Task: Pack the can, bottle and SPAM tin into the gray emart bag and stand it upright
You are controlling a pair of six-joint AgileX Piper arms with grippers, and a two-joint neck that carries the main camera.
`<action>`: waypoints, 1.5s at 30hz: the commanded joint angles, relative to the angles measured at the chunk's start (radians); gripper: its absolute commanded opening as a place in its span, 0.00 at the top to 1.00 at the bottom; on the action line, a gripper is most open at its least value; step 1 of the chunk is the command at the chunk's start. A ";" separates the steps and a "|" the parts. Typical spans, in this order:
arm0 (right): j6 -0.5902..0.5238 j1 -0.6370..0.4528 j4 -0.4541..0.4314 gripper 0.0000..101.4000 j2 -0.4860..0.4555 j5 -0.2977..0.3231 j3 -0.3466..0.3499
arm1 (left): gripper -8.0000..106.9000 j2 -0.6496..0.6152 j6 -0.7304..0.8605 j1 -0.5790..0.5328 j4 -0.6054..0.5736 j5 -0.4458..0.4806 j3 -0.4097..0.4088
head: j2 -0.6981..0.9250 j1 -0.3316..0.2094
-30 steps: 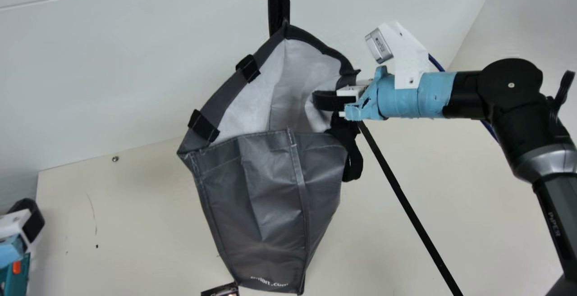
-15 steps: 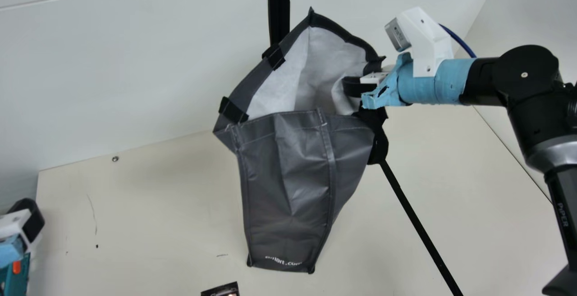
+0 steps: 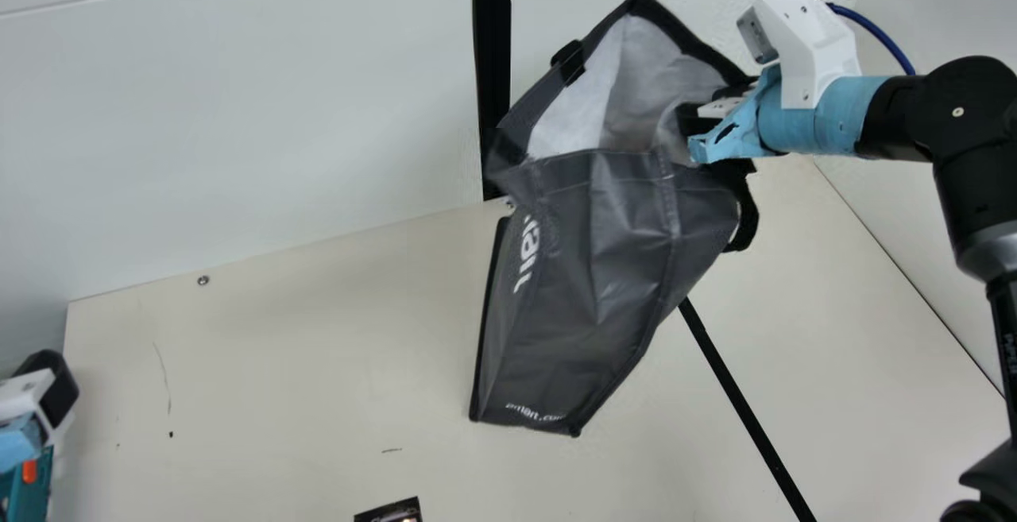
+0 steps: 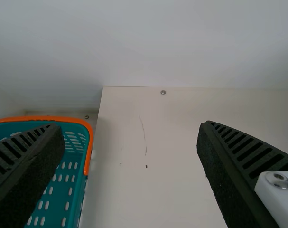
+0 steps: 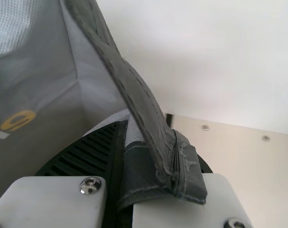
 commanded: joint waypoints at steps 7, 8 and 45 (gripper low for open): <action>0.014 -0.028 -0.066 1.00 0.013 -0.034 -0.037 | 0.15 0.000 0.000 0.000 0.000 0.000 0.000 | -0.001 -0.023; 0.016 -0.032 -0.075 1.00 0.015 -0.037 -0.042 | 0.15 0.000 0.000 0.000 0.000 0.000 0.000 | -0.001 -0.023; 0.175 -0.235 -0.408 1.00 0.028 -0.058 -0.181 | 0.15 0.000 0.000 0.000 0.000 0.000 0.000 | -0.001 -0.023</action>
